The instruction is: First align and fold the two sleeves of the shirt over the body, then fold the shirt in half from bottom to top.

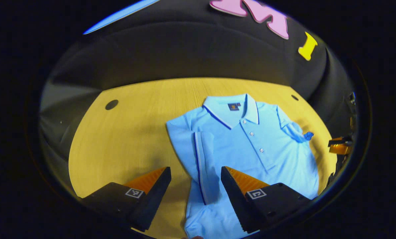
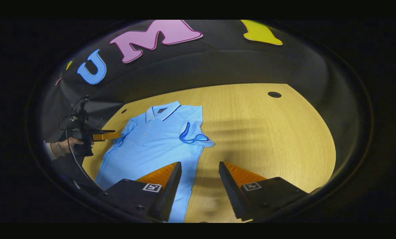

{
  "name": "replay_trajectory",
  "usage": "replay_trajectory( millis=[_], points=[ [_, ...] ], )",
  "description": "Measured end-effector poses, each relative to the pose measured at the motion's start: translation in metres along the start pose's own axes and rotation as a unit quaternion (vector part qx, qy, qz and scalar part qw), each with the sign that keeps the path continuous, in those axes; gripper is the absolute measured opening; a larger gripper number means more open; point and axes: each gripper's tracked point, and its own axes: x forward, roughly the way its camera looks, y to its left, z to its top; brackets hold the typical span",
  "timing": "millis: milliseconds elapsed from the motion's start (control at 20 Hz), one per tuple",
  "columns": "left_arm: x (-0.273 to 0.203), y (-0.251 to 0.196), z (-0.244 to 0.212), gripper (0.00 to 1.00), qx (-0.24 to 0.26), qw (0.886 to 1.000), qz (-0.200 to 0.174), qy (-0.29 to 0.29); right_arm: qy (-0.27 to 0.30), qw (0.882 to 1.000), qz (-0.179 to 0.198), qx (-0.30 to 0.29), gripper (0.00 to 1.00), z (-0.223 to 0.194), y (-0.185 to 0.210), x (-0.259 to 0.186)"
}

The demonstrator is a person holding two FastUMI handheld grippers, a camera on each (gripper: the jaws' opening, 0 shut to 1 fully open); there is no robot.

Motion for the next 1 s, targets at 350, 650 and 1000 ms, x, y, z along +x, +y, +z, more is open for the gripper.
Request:
replay_trajectory(
  millis=[350,650,1000],
  points=[
    [-0.121,-0.001,-0.078,0.97,-0.056,0.997,-0.036,0.033,0.008,0.999,0.046,-0.021,0.97,-0.023,0.023,-0.032],
    [-0.162,-0.008,-0.201,0.98,-0.068,0.985,-0.061,0.145,0.060,0.996,0.064,0.012,0.97,-0.096,0.042,-0.064],
    [-0.179,-0.022,-0.267,0.97,-0.069,0.975,-0.088,0.192,0.119,0.991,0.034,0.048,0.97,-0.191,0.052,-0.089]
  ],
)
